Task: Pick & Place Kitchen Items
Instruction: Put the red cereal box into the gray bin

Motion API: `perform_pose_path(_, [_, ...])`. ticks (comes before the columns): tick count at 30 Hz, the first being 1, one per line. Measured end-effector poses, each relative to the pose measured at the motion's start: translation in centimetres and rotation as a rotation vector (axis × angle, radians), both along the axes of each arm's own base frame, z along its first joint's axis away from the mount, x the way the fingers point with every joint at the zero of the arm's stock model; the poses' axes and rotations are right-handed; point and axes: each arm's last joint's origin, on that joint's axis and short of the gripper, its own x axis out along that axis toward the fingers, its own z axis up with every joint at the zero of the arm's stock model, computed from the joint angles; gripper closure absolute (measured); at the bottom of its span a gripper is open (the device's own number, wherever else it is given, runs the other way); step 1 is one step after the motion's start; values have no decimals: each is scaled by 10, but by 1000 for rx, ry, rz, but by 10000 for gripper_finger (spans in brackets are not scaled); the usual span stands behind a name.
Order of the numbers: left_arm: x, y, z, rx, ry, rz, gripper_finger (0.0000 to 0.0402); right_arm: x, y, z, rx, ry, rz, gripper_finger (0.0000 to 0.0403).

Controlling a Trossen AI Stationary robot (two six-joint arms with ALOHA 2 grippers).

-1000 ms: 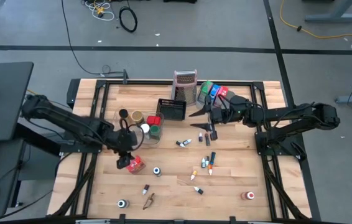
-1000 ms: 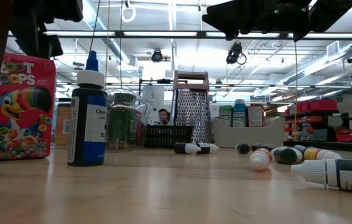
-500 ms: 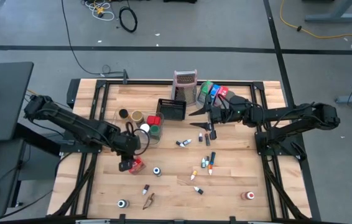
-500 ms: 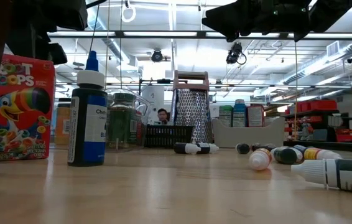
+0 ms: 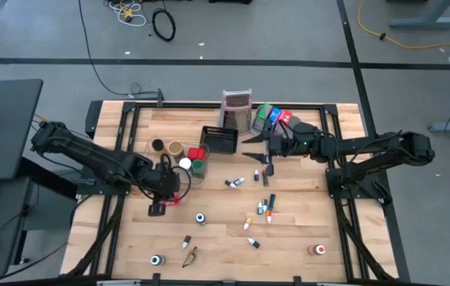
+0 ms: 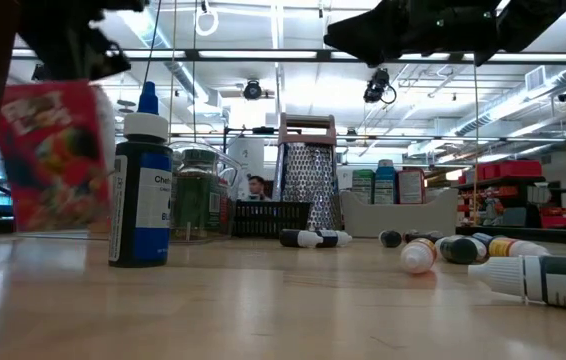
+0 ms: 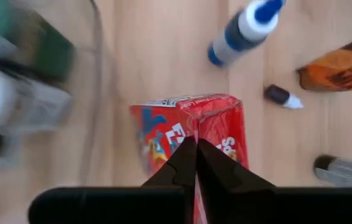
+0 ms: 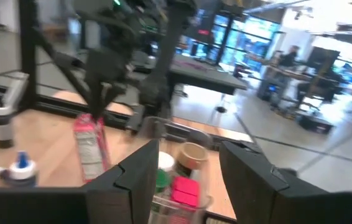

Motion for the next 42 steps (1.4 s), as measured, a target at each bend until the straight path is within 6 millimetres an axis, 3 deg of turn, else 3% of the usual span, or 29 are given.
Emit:
perform_pose_path(5, [3, 1, 28, 86, -75, -49, 393, 0, -3, 1, -37, -5, -84, 223])
perform_pose_path(10, [9, 3, 56, 202, -204, -153, 396, 0, -2, 8, -26, -80, -59, 223])
perform_pose_path(16, [28, 16, 71, 338, -401, -222, 393, 4, 0, 5, 2, -95, 5, 223])
perform_pose_path(24, [65, 47, 63, 381, -462, -134, 395, 20, 12, -5, -76, -147, 122, 215])
perform_pose_path(30, [87, 65, 54, 350, -494, -76, 396, 29, 19, -7, -107, -76, 107, 164])
perform_pose_path(36, [96, 75, 62, 367, -532, -53, 393, 33, 19, -12, -118, -13, 81, 112])
perform_pose_path(42, [102, 77, 67, 385, -559, -57, 397, 37, 19, -16, -147, 11, 79, 103])
